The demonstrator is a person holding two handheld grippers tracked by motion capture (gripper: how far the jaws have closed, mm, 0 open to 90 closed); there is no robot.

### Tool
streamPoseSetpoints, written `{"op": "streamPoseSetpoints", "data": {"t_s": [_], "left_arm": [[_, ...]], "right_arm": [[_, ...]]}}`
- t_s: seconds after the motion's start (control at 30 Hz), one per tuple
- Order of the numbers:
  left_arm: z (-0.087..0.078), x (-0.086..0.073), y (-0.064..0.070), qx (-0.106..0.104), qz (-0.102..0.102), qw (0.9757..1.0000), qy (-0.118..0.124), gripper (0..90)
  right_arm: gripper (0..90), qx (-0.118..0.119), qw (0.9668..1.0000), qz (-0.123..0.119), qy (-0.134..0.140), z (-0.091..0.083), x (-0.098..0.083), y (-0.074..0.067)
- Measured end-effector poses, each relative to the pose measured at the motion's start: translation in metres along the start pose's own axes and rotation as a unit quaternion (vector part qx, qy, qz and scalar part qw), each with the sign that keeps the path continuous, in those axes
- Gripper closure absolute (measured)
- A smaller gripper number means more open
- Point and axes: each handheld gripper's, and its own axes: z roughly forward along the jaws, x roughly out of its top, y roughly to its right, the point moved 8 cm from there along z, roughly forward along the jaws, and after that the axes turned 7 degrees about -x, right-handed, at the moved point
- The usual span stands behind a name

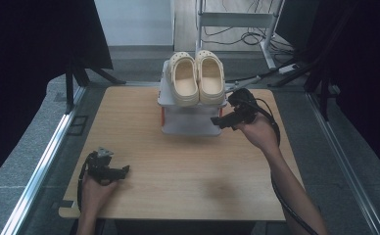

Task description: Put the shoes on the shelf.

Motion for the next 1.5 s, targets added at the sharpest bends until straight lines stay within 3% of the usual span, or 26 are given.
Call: {"op": "streamPoseSetpoints", "data": {"t_s": [0.8,1.23,1.5], "left_arm": [[0.0,0.0,0.001,0.002,-0.002,1.0,-0.002,0.0],[0.0,0.0,0.001,0.002,-0.003,1.0,-0.002,0.0],[0.0,0.0,0.001,0.002,-0.004,1.0,-0.001,0.0]], "right_arm": [[0.0,-0.024,0.999,0.03,0.021,-0.03,-0.085,0.024],[0.0,-0.034,0.9982,0.047,0.017,-0.021,-0.131,0.017],[0.0,-0.023,0.9983,0.053,0.009,-0.004,-0.156,0.006]]}}
